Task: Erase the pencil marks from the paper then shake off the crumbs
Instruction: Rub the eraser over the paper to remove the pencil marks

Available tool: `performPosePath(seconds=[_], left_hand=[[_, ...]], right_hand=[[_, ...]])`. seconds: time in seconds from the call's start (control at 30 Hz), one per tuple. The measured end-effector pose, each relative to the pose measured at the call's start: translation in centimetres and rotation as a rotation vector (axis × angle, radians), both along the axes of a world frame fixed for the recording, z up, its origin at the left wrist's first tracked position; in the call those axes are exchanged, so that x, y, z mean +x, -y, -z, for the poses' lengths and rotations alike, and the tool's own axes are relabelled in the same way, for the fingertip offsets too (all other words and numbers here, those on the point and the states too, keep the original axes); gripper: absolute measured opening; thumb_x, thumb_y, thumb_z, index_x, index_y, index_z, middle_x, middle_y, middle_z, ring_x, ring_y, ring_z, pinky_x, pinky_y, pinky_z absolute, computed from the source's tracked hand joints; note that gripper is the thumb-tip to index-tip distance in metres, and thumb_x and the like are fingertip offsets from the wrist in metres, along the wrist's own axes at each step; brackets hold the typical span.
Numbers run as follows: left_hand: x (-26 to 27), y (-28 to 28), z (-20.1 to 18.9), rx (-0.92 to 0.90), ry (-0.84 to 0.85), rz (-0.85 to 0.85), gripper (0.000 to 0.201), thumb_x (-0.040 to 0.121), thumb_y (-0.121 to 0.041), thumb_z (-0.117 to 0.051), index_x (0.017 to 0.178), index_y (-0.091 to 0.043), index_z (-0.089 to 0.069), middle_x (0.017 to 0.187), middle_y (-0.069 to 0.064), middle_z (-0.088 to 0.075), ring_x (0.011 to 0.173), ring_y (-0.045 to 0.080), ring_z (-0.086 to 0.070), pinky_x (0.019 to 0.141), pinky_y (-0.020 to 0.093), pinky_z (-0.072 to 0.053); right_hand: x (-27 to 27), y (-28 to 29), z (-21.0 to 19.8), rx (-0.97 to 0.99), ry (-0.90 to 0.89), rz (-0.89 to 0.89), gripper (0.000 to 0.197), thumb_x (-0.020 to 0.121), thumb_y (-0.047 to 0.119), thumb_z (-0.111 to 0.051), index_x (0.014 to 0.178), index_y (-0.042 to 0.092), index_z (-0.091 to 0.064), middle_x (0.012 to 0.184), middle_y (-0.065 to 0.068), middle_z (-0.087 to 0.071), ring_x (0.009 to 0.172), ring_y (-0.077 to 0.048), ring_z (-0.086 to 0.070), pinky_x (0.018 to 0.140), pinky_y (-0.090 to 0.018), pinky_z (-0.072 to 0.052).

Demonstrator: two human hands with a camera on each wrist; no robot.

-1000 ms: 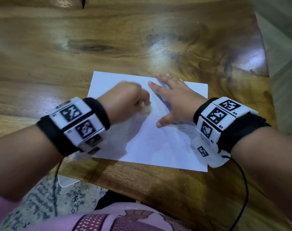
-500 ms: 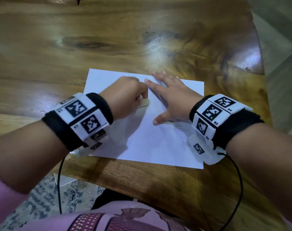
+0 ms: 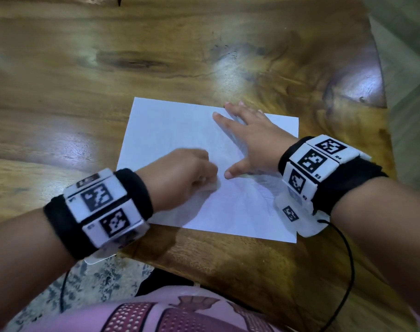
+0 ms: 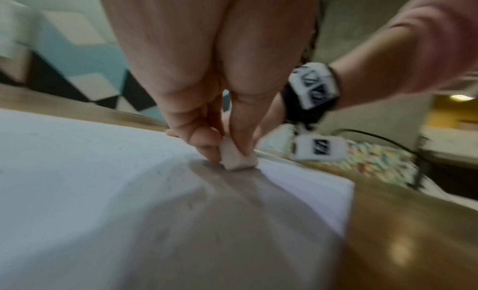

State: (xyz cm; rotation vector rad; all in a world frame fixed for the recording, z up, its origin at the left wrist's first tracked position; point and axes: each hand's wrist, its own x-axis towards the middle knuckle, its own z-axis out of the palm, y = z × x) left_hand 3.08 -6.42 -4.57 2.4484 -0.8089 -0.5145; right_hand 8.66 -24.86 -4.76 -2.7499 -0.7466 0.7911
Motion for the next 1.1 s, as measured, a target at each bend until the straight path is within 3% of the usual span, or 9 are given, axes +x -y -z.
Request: performPosePath(seconds=[0.1, 0.23, 0.4, 0.5, 0.6, 0.7, 0.83, 0.93, 1.1], left_hand=[[-1.2, -0.8, -0.1, 0.078, -0.113, 0.104, 0.02, 0.083, -0.014, -0.059, 0.063, -0.013, -0.055, 0.07, 0.0, -0.049, 0.064, 0.018, -0.049, 0.061, 0.029, -0.041], [1.2, -0.7, -0.6, -0.005, 0.005, -0.065, 0.015, 0.078, -0.024, -0.065, 0.068, -0.015, -0.063, 0.067, -0.002, -0.051, 0.06, 0.015, -0.047, 0.06, 0.012, -0.033], [-0.9, -1.2, -0.2, -0.03, -0.026, -0.02, 0.026, 0.082, -0.021, -0.06, 0.058, -0.02, -0.049, 0.066, -0.004, -0.04, 0.058, 0.014, -0.044, 0.057, 0.022, -0.031], [-1.8, -1.8, -0.3, 0.022, -0.148, 0.03, 0.018, 0.083, -0.018, -0.059, 0.065, -0.016, -0.058, 0.071, 0.0, -0.05, 0.064, 0.014, -0.05, 0.063, 0.026, -0.039], [0.0, -0.8, -0.7, -0.032, -0.056, -0.064, 0.015, 0.078, -0.025, -0.06, 0.069, -0.014, -0.065, 0.07, 0.003, -0.055, 0.062, 0.015, -0.051, 0.059, 0.016, -0.035], [1.2, 0.8, -0.3, -0.05, 0.029, -0.114, 0.015, 0.08, -0.021, -0.062, 0.073, -0.008, -0.065, 0.072, 0.009, -0.055, 0.064, 0.02, -0.051, 0.06, 0.021, -0.032], [-1.3, 0.1, 0.0, -0.059, -0.074, -0.035, 0.013, 0.083, -0.02, -0.062, 0.07, -0.02, -0.062, 0.072, -0.003, -0.049, 0.06, 0.01, -0.047, 0.059, 0.015, -0.034], [-1.7, -0.1, -0.2, 0.018, -0.132, 0.04, 0.012, 0.084, -0.021, -0.06, 0.074, -0.016, -0.065, 0.076, 0.0, -0.055, 0.067, 0.014, -0.052, 0.062, 0.022, -0.038], [1.9, 1.5, -0.6, 0.024, -0.006, -0.074, 0.014, 0.082, -0.026, -0.061, 0.081, -0.014, -0.068, 0.074, 0.003, -0.053, 0.069, 0.019, -0.05, 0.065, 0.027, -0.037]], right_hand=[[0.0, 0.0, 0.0, -0.007, 0.002, -0.003, 0.116, 0.066, 0.057, -0.073, 0.149, 0.03, 0.003, 0.157, 0.002, 0.016, 0.144, -0.017, 0.017, 0.117, -0.036, 0.006], [0.0, 0.0, 0.0, -0.004, 0.005, 0.003, 0.116, 0.065, 0.057, -0.073, 0.149, 0.031, 0.003, 0.158, 0.002, 0.016, 0.144, -0.017, 0.017, 0.118, -0.036, 0.006], [0.0, 0.0, -0.2, -0.005, -0.002, 0.003, 0.115, 0.066, 0.056, -0.073, 0.149, 0.031, 0.002, 0.157, 0.002, 0.016, 0.144, -0.017, 0.017, 0.117, -0.035, 0.006], [0.0, -0.1, -0.1, -0.013, 0.007, 0.0, 0.116, 0.066, 0.057, -0.073, 0.149, 0.031, 0.004, 0.157, 0.002, 0.016, 0.144, -0.017, 0.017, 0.117, -0.035, 0.006], [0.0, -0.1, 0.0, -0.016, 0.009, -0.005, 0.115, 0.067, 0.057, -0.072, 0.149, 0.031, 0.004, 0.157, 0.002, 0.016, 0.144, -0.017, 0.017, 0.117, -0.035, 0.006], [-0.1, 0.0, -0.1, -0.005, 0.001, -0.001, 0.114, 0.067, 0.056, -0.073, 0.149, 0.031, 0.003, 0.157, 0.002, 0.017, 0.144, -0.017, 0.017, 0.117, -0.035, 0.007], [0.0, 0.0, -0.1, -0.009, 0.0, -0.002, 0.115, 0.067, 0.058, -0.072, 0.149, 0.031, 0.003, 0.157, 0.002, 0.017, 0.144, -0.017, 0.017, 0.117, -0.035, 0.007], [0.0, 0.0, -0.1, -0.016, 0.001, -0.002, 0.115, 0.067, 0.058, -0.072, 0.149, 0.031, 0.004, 0.157, 0.002, 0.017, 0.144, -0.017, 0.018, 0.117, -0.035, 0.007], [-0.1, 0.0, -0.1, 0.003, 0.003, 0.003, 0.114, 0.067, 0.055, -0.073, 0.149, 0.031, 0.002, 0.158, 0.002, 0.016, 0.144, -0.017, 0.017, 0.118, -0.036, 0.007]])
